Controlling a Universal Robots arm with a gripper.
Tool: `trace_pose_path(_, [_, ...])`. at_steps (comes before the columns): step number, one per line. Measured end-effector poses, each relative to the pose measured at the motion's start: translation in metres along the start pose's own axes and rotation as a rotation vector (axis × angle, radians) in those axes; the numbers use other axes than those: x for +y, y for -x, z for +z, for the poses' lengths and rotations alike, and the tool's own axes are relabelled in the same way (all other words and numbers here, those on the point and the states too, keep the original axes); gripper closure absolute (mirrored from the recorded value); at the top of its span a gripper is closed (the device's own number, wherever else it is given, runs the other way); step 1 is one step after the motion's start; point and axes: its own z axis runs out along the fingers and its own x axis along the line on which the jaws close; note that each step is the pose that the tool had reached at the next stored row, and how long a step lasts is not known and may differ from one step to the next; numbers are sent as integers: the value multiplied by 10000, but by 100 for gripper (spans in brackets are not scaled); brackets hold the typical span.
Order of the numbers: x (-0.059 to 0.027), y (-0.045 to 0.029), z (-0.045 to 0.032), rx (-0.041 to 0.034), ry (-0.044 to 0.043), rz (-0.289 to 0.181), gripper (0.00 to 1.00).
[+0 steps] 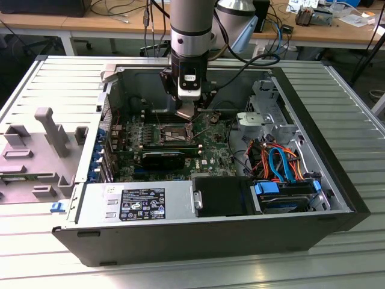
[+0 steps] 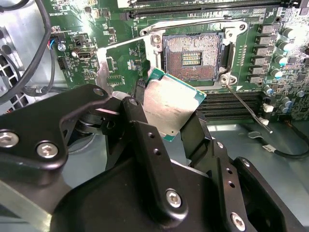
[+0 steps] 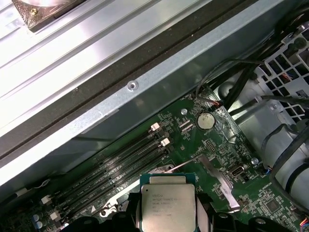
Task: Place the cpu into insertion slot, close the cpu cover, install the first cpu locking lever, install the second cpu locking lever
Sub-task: 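Place the cpu into insertion slot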
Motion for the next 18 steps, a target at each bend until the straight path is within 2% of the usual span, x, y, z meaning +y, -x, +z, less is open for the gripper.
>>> trace_pose_path(18, [0,0,4,-24,5,257,46])
